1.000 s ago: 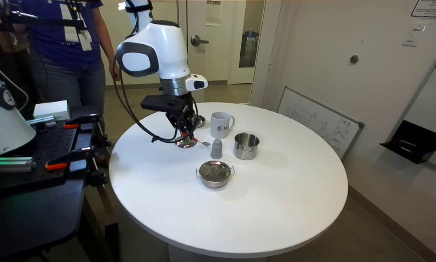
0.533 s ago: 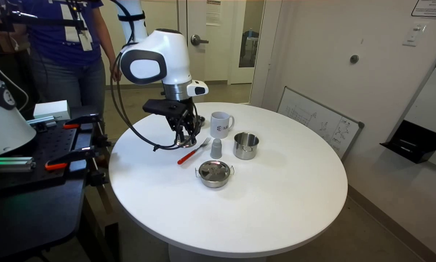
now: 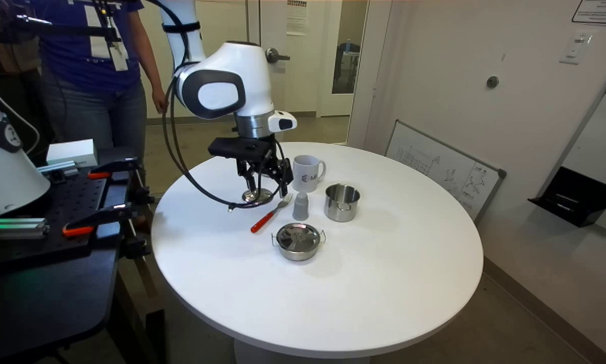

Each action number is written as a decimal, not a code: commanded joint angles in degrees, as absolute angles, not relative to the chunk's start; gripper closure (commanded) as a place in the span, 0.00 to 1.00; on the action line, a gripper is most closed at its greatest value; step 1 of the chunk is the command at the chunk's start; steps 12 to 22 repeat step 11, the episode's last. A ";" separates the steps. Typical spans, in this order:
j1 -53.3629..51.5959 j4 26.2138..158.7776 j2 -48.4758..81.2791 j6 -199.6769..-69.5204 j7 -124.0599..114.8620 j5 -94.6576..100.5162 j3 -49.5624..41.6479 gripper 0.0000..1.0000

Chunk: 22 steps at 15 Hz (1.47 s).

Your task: Remove the fork from the mug and put it on the table

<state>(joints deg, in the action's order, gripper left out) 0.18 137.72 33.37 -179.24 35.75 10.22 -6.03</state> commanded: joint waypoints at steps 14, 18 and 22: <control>2.32 135.11 20.91 -167.54 38.91 23.71 -4.18 0.00; 2.32 135.11 20.91 -167.54 38.91 23.71 -4.18 0.00; 2.32 135.11 20.91 -167.54 38.91 23.71 -4.18 0.00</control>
